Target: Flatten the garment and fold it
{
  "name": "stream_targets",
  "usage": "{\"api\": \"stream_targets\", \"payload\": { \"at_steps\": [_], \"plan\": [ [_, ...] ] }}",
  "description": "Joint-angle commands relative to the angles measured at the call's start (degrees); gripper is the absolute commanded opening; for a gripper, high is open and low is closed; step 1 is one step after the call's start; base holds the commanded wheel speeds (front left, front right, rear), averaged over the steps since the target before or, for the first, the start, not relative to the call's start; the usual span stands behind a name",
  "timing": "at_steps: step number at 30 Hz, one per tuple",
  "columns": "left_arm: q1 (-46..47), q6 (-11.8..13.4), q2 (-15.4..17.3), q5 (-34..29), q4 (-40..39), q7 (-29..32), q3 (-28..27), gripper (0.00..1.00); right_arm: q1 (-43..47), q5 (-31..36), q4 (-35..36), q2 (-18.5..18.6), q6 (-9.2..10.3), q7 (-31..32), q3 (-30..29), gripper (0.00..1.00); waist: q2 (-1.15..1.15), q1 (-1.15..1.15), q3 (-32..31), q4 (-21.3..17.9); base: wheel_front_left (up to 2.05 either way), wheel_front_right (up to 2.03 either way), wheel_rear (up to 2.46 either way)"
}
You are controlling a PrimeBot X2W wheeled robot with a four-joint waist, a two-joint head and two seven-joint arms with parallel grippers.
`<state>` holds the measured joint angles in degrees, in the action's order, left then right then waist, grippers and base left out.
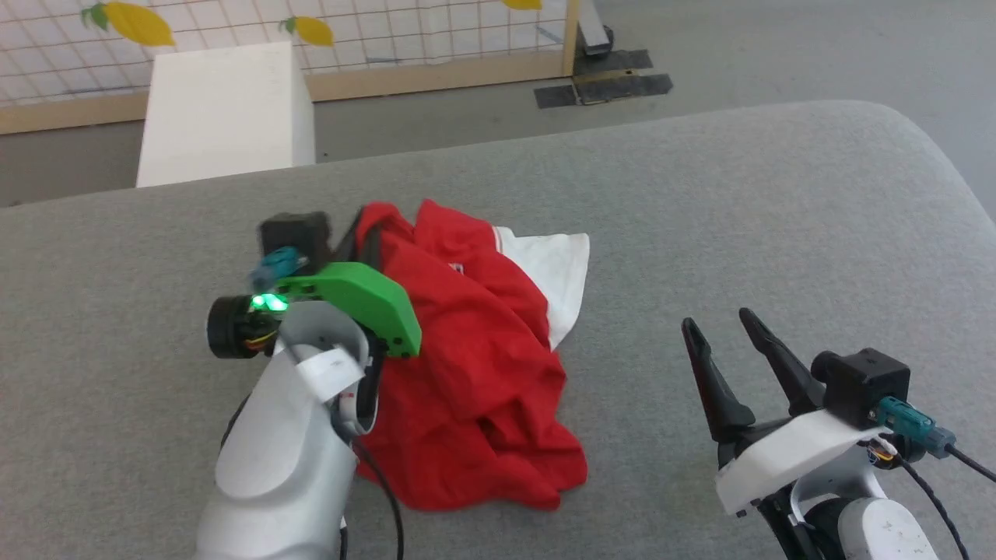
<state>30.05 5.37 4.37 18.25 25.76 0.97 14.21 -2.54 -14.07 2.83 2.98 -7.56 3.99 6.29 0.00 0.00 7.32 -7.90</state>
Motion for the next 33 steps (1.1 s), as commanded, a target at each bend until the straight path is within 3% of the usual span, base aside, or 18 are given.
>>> {"api": "stream_targets", "payload": {
  "at_steps": [1, 8, 14, 19, 21, 22, 24, 26, 33],
  "plan": [
    [-1.61, 0.55, -0.17, 1.45, -2.10, -3.03, -1.41, 0.00, 0.30, 0.27, 0.38, -0.10, 0.08, 0.16, 0.09, 1.00, 0.00, 0.00, -1.47, 2.30, 0.00, 0.00, 0.00],
    [-11.21, 3.80, 0.90, 5.33, -13.06, -10.23, -8.06, 0.00, 0.66, -0.19, 1.22, -0.10, 0.08, 0.65, 0.29, 1.00, 0.00, 0.00, -1.45, 6.29, 0.00, 0.00, 0.00],
    [-23.94, 7.94, 1.93, 7.78, -17.42, -7.43, -12.30, 0.00, 0.61, -0.44, 0.72, -0.10, 0.08, 0.76, -0.31, 1.00, 0.00, 0.00, -0.95, 8.61, 0.00, 0.00, 0.00],
    [-31.10, 8.45, 1.75, 11.01, -16.02, -1.36, -12.66, 0.02, 0.96, -0.21, 0.23, -0.10, 0.08, 2.51, -2.03, 1.00, 0.00, 0.00, -0.35, 10.37, 0.00, 0.00, 0.00],
    [-32.60, 7.42, 1.47, 12.68, -14.86, 2.91, -11.21, 0.87, 1.07, 0.10, -0.07, -0.10, 0.08, 3.56, -3.10, 1.00, 0.00, 0.00, -0.13, 11.20, 0.00, 0.00, 0.00],
    [-32.89, 6.86, 1.18, 13.83, -14.73, 4.20, -10.90, 1.00, 1.06, 0.15, -0.24, -0.10, 0.08, 4.01, -3.53, 1.00, 0.00, 0.00, -0.05, 11.57, 0.00, 0.00, 0.00],
    [-33.07, 4.79, 0.64, 16.09, -15.20, 5.75, -9.94, 1.00, 0.89, 0.22, -0.55, -0.10, 0.08, 4.78, -4.40, 1.00, 0.00, 0.00, 0.10, 12.47, 0.00, 0.00, 0.00],
    [-32.51, 3.45, 0.36, 16.57, -16.54, 3.43, -9.89, 1.00, 0.47, 0.33, -0.88, -0.10, 0.08, 5.28, -5.01, 1.00, 0.00, 0.00, 0.26, 13.40, 0.00, 0.00, 0.00],
    [-28.28, 0.47, 0.01, 11.29, -18.10, -13.60, -9.96, 1.00, -5.26, 2.05, -3.50, -0.10, 0.08, 4.92, -4.51, 1.00, 0.00, 0.00, 1.50, 17.01, 0.00, 0.00, 0.00]
  ]
}}
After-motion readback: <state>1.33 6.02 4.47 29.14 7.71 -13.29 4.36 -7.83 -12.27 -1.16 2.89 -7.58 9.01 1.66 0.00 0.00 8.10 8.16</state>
